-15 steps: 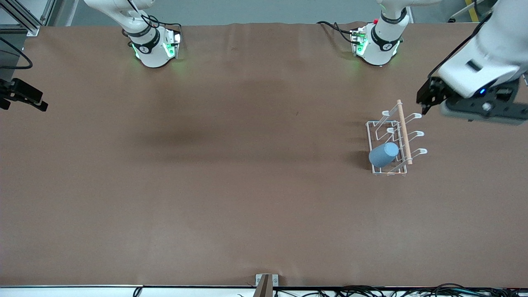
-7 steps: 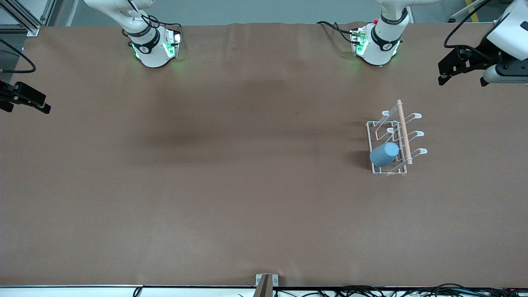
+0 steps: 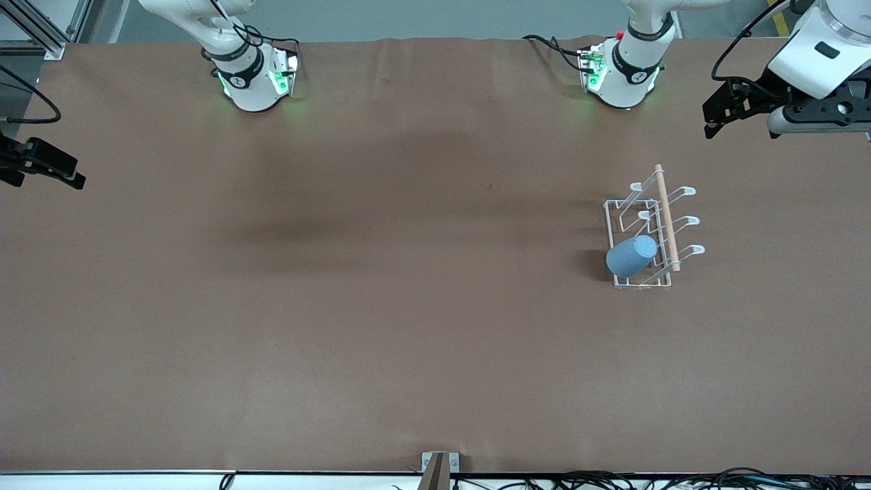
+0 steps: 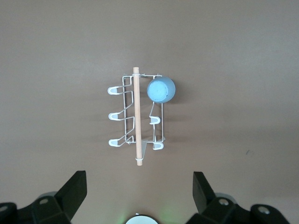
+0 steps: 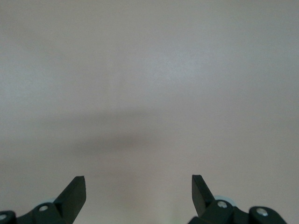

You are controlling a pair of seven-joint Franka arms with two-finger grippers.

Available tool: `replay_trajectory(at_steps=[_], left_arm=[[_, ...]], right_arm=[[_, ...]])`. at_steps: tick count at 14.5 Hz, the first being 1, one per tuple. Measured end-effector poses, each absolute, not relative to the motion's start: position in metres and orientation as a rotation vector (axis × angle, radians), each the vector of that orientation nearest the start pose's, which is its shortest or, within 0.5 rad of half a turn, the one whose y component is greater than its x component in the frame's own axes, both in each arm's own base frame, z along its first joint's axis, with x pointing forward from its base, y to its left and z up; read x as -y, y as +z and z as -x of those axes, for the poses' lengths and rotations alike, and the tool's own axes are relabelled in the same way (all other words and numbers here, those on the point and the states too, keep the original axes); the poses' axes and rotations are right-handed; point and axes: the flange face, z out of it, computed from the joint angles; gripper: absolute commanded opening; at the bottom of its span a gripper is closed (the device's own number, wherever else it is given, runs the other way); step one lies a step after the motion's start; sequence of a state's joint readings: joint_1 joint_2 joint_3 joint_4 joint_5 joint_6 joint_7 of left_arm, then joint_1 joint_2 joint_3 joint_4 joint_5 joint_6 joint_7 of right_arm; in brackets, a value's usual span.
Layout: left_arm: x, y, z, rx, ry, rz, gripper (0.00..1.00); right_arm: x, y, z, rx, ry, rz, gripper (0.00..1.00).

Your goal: Hang cup on cup holder

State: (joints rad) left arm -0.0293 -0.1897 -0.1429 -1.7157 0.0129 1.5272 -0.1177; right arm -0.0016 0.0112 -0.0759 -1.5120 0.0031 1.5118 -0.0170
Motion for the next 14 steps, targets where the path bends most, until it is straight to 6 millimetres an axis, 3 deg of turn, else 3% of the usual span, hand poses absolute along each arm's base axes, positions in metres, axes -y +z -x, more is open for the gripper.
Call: replay_trajectory(at_steps=[14], left_arm=[[0.085, 0.654, -0.504, -0.067, -0.036, 3.113, 1.00]], right_arm=[[0.042, 0.637, -0.555, -0.111, 0.014, 3.137, 1.00]])
